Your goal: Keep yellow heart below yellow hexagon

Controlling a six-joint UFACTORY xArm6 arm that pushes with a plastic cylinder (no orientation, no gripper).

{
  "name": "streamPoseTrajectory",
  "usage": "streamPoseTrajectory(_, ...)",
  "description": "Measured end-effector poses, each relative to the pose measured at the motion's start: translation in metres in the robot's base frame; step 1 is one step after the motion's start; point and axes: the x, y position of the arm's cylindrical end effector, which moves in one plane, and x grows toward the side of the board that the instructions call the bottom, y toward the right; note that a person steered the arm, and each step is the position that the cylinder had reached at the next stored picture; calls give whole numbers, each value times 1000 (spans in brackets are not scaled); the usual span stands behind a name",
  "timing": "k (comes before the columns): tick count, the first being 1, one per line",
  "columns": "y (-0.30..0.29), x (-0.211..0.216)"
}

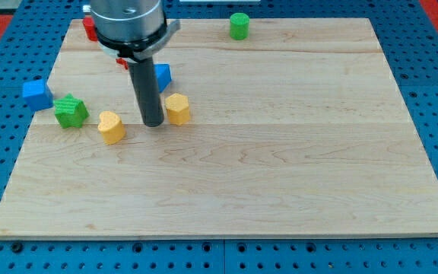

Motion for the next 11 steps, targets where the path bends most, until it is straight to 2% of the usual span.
streamPoseTrajectory(3, -44, 2)
streamPoseTrajectory(5, -36, 34)
streamPoseTrajectory(6, -33, 76)
streamPoseTrajectory(7, -84, 110)
streamPoseTrajectory(8, -129, 77)
streamPoseTrajectory(9, -130, 51)
streamPoseTrajectory(10, -77, 50)
streamPoseTrajectory(11, -69, 30)
